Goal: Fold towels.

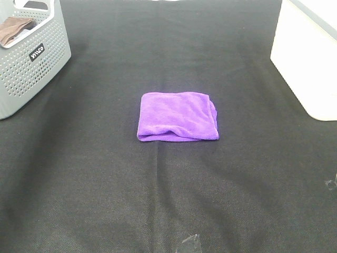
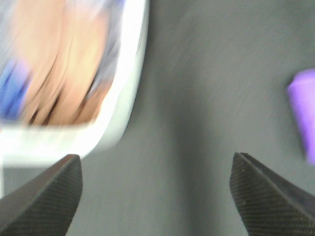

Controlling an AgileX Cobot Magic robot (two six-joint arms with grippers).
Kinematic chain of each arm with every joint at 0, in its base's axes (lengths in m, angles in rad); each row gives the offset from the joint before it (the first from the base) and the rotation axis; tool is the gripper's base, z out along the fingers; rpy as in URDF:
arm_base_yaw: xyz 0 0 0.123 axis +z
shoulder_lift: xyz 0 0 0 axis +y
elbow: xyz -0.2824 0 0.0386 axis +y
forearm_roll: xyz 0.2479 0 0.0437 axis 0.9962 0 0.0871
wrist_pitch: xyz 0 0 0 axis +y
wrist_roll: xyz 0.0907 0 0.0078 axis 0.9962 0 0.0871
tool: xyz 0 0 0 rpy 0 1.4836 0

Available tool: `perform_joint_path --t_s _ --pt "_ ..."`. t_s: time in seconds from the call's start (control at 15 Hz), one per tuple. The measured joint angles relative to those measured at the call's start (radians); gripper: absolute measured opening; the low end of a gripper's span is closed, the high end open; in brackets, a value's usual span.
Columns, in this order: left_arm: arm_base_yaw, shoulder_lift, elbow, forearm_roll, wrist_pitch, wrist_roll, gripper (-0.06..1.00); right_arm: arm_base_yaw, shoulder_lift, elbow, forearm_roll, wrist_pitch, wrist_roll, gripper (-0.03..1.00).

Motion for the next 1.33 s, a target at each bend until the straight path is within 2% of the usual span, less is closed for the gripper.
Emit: perform_joint_path --t_s 0.33,0.6,0.8,0.87,1.0,1.2,1.33 --pt "0.026 -0.53 0.55 -0.005 -0.006 -0.026 0.76 0.0 -0.302 0.19 0.023 0.0 -0.002 0.73" --pt "0.026 -0.979 0.851 -0.005 -0.074 -0.046 0.76 0.0 -0.558 0.356 0.027 0.001 -0.088 0.73" --pt "0.026 -1.231 0.977 -0.006 -0.049 -0.046 0.76 0.0 -0.716 0.461 0.027 0.001 -0.1 0.73" --pt "0.026 -1.347 1.021 -0.006 -0.008 -0.036 0.76 0.0 -0.791 0.517 0.027 0.002 -0.114 0.73" --pt "0.026 -1.481 1.07 -0.005 0.0 0.0 0.76 0.0 -0.897 0.583 0.026 0.002 -0.125 0.73" --pt "0.026 -1.603 1.145 -0.021 0.008 0.007 0.76 0.0 -0.983 0.667 -0.008 0.005 -0.119 0.73" --pt "0.026 -1.605 1.167 -0.043 0.009 0.023 0.76 0.0 -0.983 0.721 -0.052 0.005 -0.079 0.73"
